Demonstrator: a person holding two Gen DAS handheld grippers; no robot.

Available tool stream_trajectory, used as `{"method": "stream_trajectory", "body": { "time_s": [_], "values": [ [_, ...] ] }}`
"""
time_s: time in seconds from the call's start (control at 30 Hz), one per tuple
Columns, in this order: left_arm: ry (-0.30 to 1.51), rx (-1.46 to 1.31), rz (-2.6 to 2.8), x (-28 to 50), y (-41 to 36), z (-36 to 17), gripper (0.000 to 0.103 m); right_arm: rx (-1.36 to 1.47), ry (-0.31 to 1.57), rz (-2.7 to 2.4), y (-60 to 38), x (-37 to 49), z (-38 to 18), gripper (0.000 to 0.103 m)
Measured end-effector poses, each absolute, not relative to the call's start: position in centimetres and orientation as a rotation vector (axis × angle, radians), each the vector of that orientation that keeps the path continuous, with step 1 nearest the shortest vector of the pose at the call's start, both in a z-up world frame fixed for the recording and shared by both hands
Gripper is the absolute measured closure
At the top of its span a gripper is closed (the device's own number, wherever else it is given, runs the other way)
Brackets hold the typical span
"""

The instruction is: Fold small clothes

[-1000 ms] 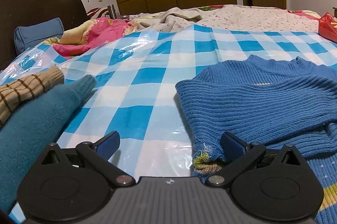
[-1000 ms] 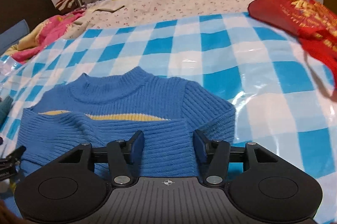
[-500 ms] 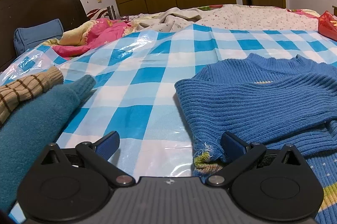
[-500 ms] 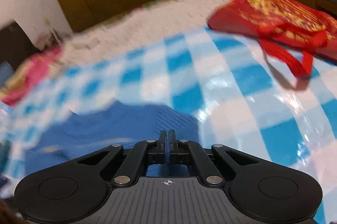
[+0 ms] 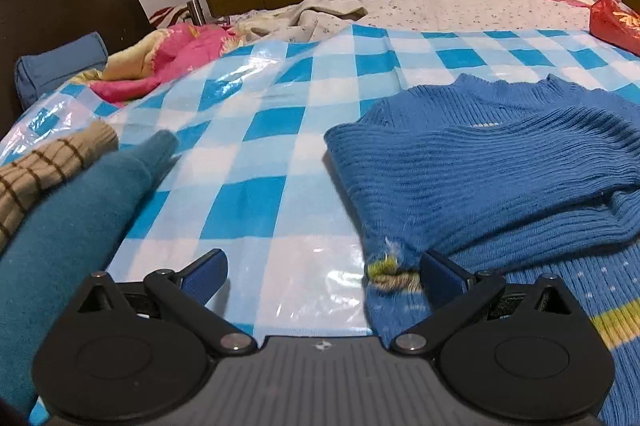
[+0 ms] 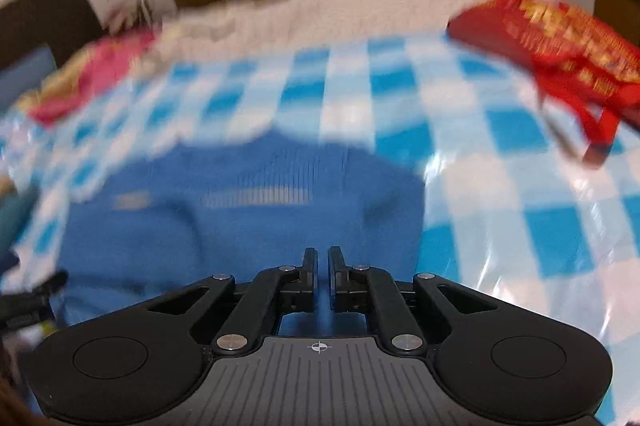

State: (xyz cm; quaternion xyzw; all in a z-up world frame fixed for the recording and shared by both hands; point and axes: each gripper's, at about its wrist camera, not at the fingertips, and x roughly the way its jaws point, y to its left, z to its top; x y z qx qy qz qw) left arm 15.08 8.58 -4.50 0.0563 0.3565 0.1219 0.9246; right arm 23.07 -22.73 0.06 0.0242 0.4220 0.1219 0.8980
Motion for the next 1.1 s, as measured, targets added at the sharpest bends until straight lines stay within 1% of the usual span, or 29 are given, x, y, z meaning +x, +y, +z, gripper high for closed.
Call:
{"method": "stream_trajectory", "body": {
  "time_s": [0.07, 0.17, 0.3, 0.37, 0.47, 0.53, 0.57, 0.6, 0.63, 0.77, 0.83, 0.87, 1.1],
  "values": [
    [0.718, 0.111, 0.259, 14.4, 8.9, -4.0, 0.0, 0.09, 0.958, 0.215, -23.0, 23.7, -1.6, 0.095],
    [0.685, 0.103, 0.26, 13.8, 9.1, -3.3, 0.0, 0.12, 0.923, 0.23, -23.6, 22.8, -0.5, 0.094],
    [0.652, 0.067, 0.244, 14.1, 8.7, -2.7, 0.0, 0.076, 0.871, 0.274, -23.2, 22.0, 0.8, 0.094],
    [0.66, 0.082, 0.228, 14.4, 8.2, -2.9, 0.0, 0.082, 0.873, 0.276, -23.0, 22.3, 0.5, 0.092],
    [0.742, 0.173, 0.191, 15.2, 7.2, -4.5, 0.0, 0.08, 0.921, 0.254, -22.9, 23.1, -1.1, 0.092],
    [0.731, 0.173, 0.185, 14.5, 7.4, -4.0, 0.0, 0.062, 0.966, 0.241, -22.7, 23.3, -2.0, 0.094],
    [0.728, 0.166, 0.178, 14.1, 7.5, -3.6, 0.0, 0.059, 0.96, 0.237, -22.7, 23.0, -1.6, 0.094],
    [0.721, 0.158, 0.173, 13.4, 7.6, -3.1, 0.0, 0.059, 0.96, 0.235, -22.6, 22.7, -1.0, 0.091],
    [0.719, 0.155, 0.165, 12.9, 7.8, -2.7, 0.0, 0.064, 0.954, 0.246, -22.7, 22.1, -0.2, 0.089],
    [0.74, 0.16, 0.118, 9.5, 8.5, -1.3, 0.0, 0.058, 0.949, 0.289, -23.6, 18.6, 2.1, 0.086],
    [0.776, 0.136, 0.089, 7.5, 8.9, -0.9, 0.0, 0.063, 0.967, 0.295, -24.5, 16.5, 2.8, 0.08],
    [0.796, 0.117, 0.079, 6.4, 9.2, -0.6, 0.0, 0.071, 0.985, 0.294, -25.1, 15.0, 3.0, 0.08],
    [0.96, -0.02, 0.025, 0.9, 10.2, -0.4, 0.0, 0.159, 1.127, 0.292, -27.7, 6.6, 3.6, 0.079]
  ]
}}
